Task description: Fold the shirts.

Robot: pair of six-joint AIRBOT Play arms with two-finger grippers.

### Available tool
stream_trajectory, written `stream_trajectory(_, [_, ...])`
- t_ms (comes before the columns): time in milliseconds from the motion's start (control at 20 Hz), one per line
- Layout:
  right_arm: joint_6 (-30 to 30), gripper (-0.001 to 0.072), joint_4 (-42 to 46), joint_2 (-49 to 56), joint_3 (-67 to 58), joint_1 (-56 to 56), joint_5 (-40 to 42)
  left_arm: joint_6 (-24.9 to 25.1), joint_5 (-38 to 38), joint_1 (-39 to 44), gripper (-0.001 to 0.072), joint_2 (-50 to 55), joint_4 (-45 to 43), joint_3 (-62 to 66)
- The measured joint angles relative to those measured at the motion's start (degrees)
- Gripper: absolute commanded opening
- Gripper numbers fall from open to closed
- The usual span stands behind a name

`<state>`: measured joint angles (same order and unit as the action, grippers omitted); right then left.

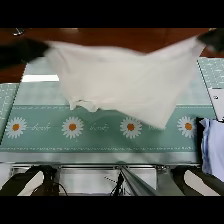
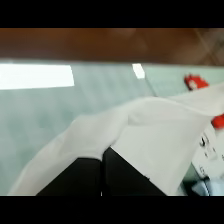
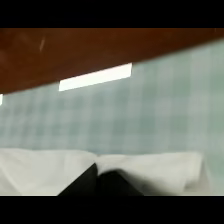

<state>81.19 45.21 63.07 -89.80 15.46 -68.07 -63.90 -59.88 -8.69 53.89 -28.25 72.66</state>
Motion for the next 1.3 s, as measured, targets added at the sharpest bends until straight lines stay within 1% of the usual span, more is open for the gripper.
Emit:
stream_trajectory(150, [2.01,0.0025,3.3,-6.03,-12.79,-0.22,-2.54,-1.73,-0.63,-5.9,0.002,-2.12,-0.42,16.17])
stream_trajectory(250, [2.49,0.0025,4.76,-10.69,-17.25,-0.33,-3.54,-2.95,-2.14,-8.44,0.0021,-2.84,-0.94,25.44])
stream_trajectory(400, [2.89,0.0025,7.58,-18.58,-20.55,-0.37,-4.76,-5.4,-4.81,-10.32,0.0021,-4.33,-3.91,36.52])
stream_trajectory(500, [3.26,0.0025,10.03,-23.23,-21.51,-0.37,-6.03,-6.62,-6.23,-10.82,0.0021,-6.32,-7.52,40.74])
stream_trajectory(600, [3.82,0.0025,12.41,-26.88,-21.94,-0.37,-8.28,-8.02,-6.84,-10.93,0.0021,-9.38,-12.96,43.17])
stream_trajectory(750, [4.79,0.0025,14.84,-30.12,-22.29,-0.37,-12.96,-10.12,-7.58,-8.24,0.0021,-13.44,-21.46,44.61])
stream_trajectory(900, [5.44,0.0025,15.98,-31.36,-21.51,-0.37,-17.77,-11.32,-8.2,-1.05,0.0021,-15.5,-28.15,43.21])
stream_trajectory(1000, [5.66,0.0025,16.0,-31.69,-19.41,-0.37,-20.68,-11.93,-9.22,3.54,0.0021,-15.74,-31.47,39.47])
stream_trajectory(1150, [5.64,0.0025,13.62,-31.95,-12.76,-0.37,-22.86,-12.46,-9.29,7.39,0.0021,-14.08,-35.1,31.52])
stream_trajectory(1300, [3.61,0.0025,11.26,-31.78,-1.68,-0.37,-20.39,-12.66,-7.74,8.9,0.0021,-8.92,-36.65,24.17])
